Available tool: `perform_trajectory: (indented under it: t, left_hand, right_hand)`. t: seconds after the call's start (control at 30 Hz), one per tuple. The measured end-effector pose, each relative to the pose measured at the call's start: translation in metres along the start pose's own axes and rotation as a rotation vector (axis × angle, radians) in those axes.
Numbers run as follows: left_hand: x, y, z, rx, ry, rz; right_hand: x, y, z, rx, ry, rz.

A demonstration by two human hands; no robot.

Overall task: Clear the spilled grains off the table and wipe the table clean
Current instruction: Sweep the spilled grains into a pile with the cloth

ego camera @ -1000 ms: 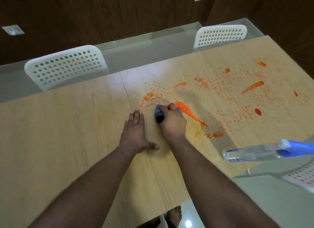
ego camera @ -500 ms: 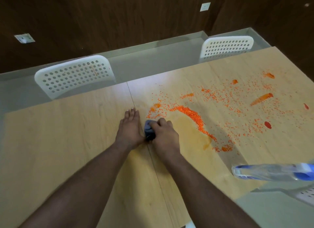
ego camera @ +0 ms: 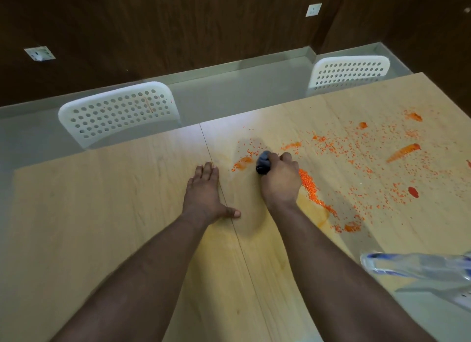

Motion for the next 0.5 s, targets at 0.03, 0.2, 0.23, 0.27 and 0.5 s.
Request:
perform_trajectory:
  t: [0.03, 0.2, 0.23, 0.27, 0.5]
  left_hand:
    - [-0.001, 0.001, -0.003, -0.008, 0.015, 0.011]
    - [0.002, 0.008, -0.015, -0.006, -0.031, 0.092]
    - [0.003, 0.008, -0.015, -0.011, -0.053, 0.098]
    - [0.004, 0.009, -0.016, -0.014, -0.07, 0.103]
    - [0.003, 0.005, -0.018, 0.02, -0.136, 0.055]
  right_hand:
    - [0.009, -0.007, -0.002, 0.005, 0.02, -0.041]
    - [0.073, -0.046, 0.02, 0.196, 0.071, -0.274]
    - [0.081, -0.051, 0.028, 0.236, 0.066, -0.294]
    - [0.087, -0.053, 0.034, 0.253, 0.052, -0.307]
    - [0.087, -0.018, 0.033, 0.186, 0.025, -0.243]
Point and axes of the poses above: each hand's wrist, its own y-axis towards the middle knuckle, its own z-axis out of the palm, x = y × z, the point moved 10 cm from there along y, towards the middle knuckle, and after that the axes turned 4 degrees about -y, right-handed, at the moved point
